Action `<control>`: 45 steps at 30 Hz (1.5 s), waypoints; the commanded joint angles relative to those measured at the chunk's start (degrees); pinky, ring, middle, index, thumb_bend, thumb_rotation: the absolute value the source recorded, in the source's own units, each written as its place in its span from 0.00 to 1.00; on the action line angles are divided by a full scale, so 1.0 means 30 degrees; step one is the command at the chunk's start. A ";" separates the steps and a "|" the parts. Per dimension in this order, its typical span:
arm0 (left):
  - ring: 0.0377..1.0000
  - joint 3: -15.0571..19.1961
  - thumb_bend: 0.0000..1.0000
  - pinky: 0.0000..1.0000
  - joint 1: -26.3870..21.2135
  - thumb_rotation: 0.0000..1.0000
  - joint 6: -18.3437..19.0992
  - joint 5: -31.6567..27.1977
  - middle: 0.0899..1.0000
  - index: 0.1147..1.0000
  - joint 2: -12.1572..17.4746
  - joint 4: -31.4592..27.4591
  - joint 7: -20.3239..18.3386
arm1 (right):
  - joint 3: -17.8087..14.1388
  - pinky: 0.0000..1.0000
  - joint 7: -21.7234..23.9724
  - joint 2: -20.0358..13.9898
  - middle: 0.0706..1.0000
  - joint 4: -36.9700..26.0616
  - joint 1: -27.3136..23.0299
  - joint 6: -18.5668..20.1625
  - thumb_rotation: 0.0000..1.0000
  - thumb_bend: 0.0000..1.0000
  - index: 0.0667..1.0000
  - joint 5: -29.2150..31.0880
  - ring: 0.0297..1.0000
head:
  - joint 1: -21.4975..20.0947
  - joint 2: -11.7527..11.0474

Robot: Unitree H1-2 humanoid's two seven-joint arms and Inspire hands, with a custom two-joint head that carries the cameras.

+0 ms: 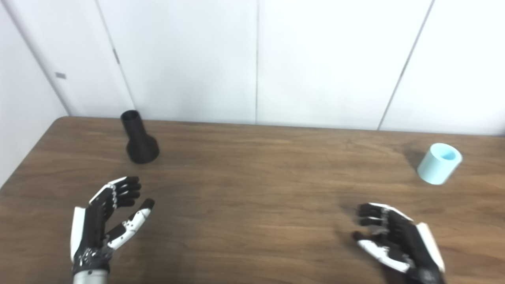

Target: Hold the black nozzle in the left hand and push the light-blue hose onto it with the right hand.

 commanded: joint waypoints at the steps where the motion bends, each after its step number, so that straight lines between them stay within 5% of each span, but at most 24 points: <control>1: 0.67 0.0406 0.67 0.64 0.0107 0.17 -0.0445 -0.0041 0.68 0.69 0.0382 -0.0097 0.0531 | -0.0486 0.54 -0.0054 -0.0544 0.64 0.0117 -0.0100 -0.0491 0.00 0.30 0.63 0.0126 0.63 | 0.0141 -0.0054; 10: 0.67 0.0689 0.76 0.61 -0.0661 0.23 -0.0483 0.0934 0.67 0.68 0.0830 0.1418 0.1282 | -0.1085 0.57 0.0254 -0.1280 0.67 0.1456 -0.0256 -0.1026 0.00 0.29 0.65 0.0880 0.65 | 0.2778 -0.0725; 20: 0.77 -0.0324 0.90 0.73 -0.2522 0.37 -0.0689 0.1424 0.77 0.80 0.1116 0.3829 0.1622 | -0.1664 0.56 0.0838 -0.2219 0.67 0.3170 -0.1304 -0.1300 0.00 0.24 0.64 0.1434 0.65 | 0.6211 -0.1210; 25: 0.80 -0.0682 0.99 0.76 -0.3530 0.45 0.0477 0.2326 0.79 0.82 0.1483 0.4276 0.1592 | -0.1845 0.53 0.0494 -0.2288 0.65 0.3520 -0.1611 -0.0845 0.00 0.27 0.63 0.1093 0.64 | 0.6780 -0.1155; 33: 0.83 -0.1154 1.00 0.80 -0.4946 0.51 0.3111 0.3980 0.82 0.86 0.2256 0.4807 0.1592 | -0.1970 0.52 0.0566 -0.2615 0.65 0.4287 -0.1806 -0.1561 0.00 0.24 0.63 0.1084 0.63 | 0.7299 -0.1105; 45: 0.84 -0.0996 1.00 0.75 -0.6188 0.46 0.4153 0.3534 0.86 0.90 0.2817 0.6306 0.1813 | -0.1981 0.53 0.0620 -0.2652 0.66 0.4213 -0.1662 -0.1507 0.03 0.23 0.63 0.0941 0.63 | 0.7235 -0.1118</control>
